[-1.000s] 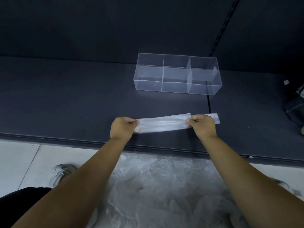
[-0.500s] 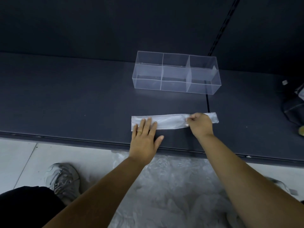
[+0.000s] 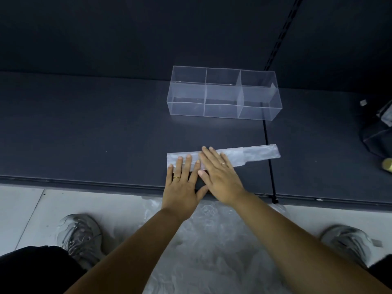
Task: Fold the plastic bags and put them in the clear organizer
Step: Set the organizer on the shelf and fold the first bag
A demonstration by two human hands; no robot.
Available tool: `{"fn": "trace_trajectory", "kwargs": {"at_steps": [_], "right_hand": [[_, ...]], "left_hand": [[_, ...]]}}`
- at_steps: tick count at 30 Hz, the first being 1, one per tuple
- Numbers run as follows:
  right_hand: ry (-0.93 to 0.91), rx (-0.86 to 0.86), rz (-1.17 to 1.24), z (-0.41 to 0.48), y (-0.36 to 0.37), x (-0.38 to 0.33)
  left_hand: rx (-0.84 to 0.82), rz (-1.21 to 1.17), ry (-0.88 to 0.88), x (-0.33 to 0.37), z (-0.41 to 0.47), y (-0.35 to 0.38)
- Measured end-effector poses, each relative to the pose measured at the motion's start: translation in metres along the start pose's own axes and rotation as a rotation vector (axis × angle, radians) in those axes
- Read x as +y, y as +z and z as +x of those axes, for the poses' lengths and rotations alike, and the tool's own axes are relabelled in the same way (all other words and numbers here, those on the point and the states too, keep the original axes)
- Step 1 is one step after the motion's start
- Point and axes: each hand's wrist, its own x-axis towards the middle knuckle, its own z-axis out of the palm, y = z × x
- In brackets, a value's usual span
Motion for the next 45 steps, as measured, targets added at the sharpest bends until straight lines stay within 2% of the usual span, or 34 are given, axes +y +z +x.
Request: {"fn": "trace_trajectory", "kwargs": {"at_steps": [5, 7, 10, 12, 15, 18, 21, 25, 30, 35, 40, 42, 45], "right_hand": [[0.123, -0.043, -0.168, -0.014, -0.016, 0.067], [0.191, -0.030, -0.123, -0.019, -0.028, 0.091], [0.277, 0.102, 0.052, -0.020, -0.051, 0.117], [0.336, 0.138, 0.051, -0.016, -0.068, 0.126], [0.354, 0.049, -0.048, -0.007, -0.082, 0.127], [0.344, -0.037, -0.027, -0.005, -0.086, 0.123], [0.349, -0.082, 0.164, -0.016, -0.092, 0.118], [0.506, -0.213, 0.690, -0.044, -0.104, 0.108], [0.645, -0.337, 1.004, -0.079, -0.109, 0.092], [0.581, -0.426, 1.174, -0.090, -0.125, 0.070], [0.495, -0.497, 1.172, -0.086, -0.138, 0.053], [0.519, -0.453, 1.166, -0.083, -0.138, 0.053], [0.552, -0.189, 1.100, -0.074, -0.131, 0.058]], "left_hand": [[0.009, -0.015, 0.001, 0.000, -0.001, -0.001], [0.012, -0.012, 0.005, 0.000, 0.000, -0.002], [0.002, -0.008, 0.014, -0.002, -0.001, -0.004], [-0.008, 0.002, 0.022, -0.004, -0.001, -0.006], [-0.017, 0.024, 0.044, -0.008, -0.001, -0.008], [-0.020, 0.024, 0.066, -0.013, 0.001, -0.010], [-0.030, 0.021, 0.116, -0.023, 0.005, -0.013], [-0.041, -0.051, 0.169, -0.038, 0.011, -0.023], [0.081, -0.328, 0.187, 0.003, 0.007, -0.040], [0.086, -0.743, 0.220, 0.106, -0.027, -0.039], [0.253, -1.155, -0.098, 0.136, -0.030, -0.049], [0.262, -1.288, -0.167, 0.134, -0.026, -0.057], [0.207, -1.561, -0.325, 0.119, -0.017, -0.072]]}}
